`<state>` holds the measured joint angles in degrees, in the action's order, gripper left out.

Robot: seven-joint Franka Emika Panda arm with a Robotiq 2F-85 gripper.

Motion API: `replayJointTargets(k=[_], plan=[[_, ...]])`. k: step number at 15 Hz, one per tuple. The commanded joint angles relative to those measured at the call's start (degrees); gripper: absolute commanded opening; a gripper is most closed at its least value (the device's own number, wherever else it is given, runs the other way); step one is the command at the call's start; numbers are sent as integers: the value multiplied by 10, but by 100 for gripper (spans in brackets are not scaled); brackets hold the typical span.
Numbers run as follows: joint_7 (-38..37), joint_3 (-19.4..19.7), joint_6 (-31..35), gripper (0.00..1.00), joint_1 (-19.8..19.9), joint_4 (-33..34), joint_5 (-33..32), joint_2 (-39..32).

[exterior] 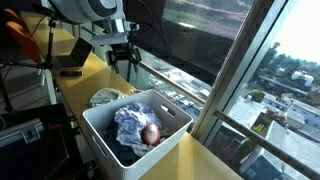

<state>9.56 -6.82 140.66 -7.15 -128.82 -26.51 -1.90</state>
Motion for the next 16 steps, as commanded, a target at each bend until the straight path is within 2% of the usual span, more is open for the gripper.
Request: replayJointTargets(k=[1,5,12,16], plan=[[-14,-21,11,100,-21,-30,21,-28],[-1,-39,22,100,-40,-4,49,-100],[54,-70,1,100,-33,159,192,-224],[40,-55,28,100,-42,197,192,-282]])
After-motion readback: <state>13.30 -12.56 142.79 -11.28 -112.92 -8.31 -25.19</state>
